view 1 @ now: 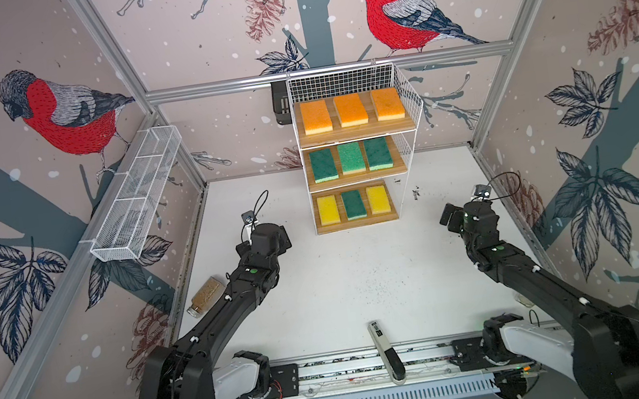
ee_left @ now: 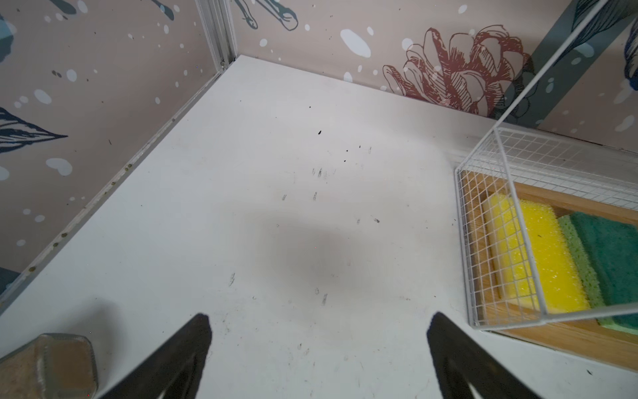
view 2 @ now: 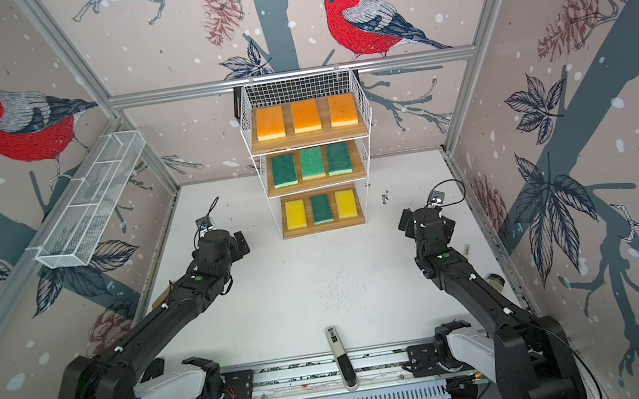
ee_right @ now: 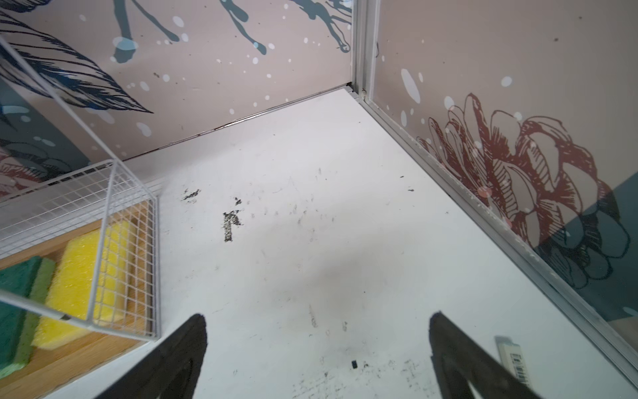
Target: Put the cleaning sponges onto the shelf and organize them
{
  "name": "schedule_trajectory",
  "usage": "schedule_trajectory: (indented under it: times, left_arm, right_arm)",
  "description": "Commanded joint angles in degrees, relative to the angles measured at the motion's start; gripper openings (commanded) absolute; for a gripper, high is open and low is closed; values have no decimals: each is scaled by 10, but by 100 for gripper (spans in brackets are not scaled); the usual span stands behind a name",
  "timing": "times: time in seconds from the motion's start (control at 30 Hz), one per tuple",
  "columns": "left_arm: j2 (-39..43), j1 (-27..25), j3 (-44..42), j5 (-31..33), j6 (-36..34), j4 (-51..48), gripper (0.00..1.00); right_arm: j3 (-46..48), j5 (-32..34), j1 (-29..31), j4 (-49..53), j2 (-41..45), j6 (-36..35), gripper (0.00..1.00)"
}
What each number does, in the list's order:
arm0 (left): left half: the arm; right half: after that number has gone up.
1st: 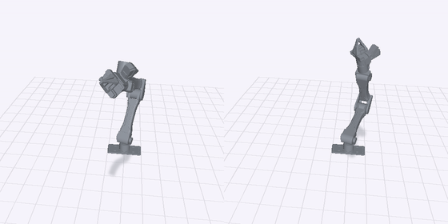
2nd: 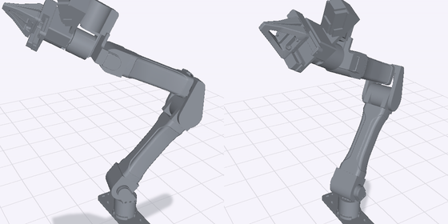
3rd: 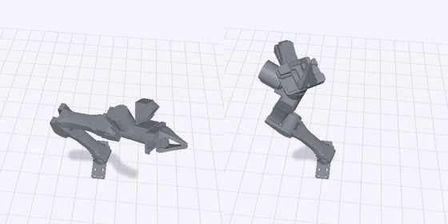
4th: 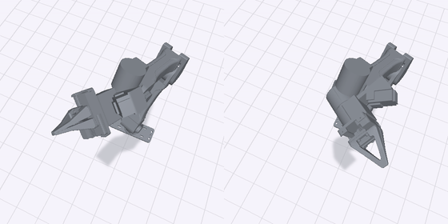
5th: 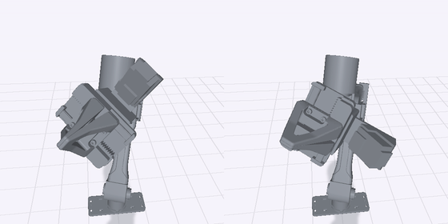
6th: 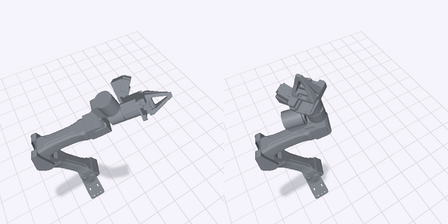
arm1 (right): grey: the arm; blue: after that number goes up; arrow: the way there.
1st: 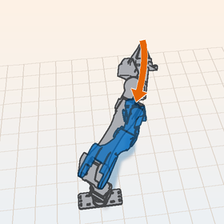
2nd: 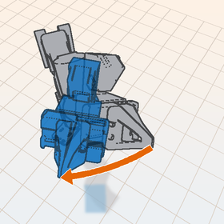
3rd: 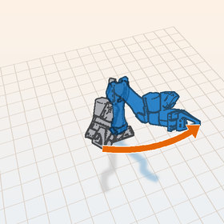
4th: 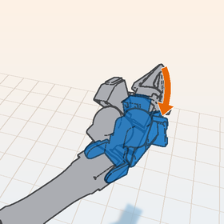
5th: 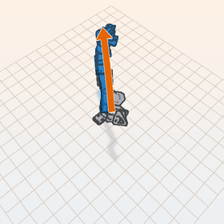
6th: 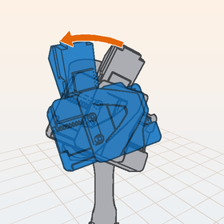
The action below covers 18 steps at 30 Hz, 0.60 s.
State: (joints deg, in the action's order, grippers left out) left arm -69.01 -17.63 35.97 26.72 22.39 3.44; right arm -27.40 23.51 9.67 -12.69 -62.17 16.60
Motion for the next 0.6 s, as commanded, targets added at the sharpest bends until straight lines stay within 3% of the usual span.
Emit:
schedule_trajectory:
  times: [0.0,0.3,0.57]
  left_arm:
    - [-21,18,-19,-14,-28,94,98]
    - [-67,68,-54,0,-87,235,97]
    - [-94,77,-89,30,-158,335,97]
  right_arm:
    - [17,-10,-31,-82,-12,-7,100]
    - [100,-28,-118,-226,-20,-12,100]
    - [133,-89,-139,-357,-72,-23,100]
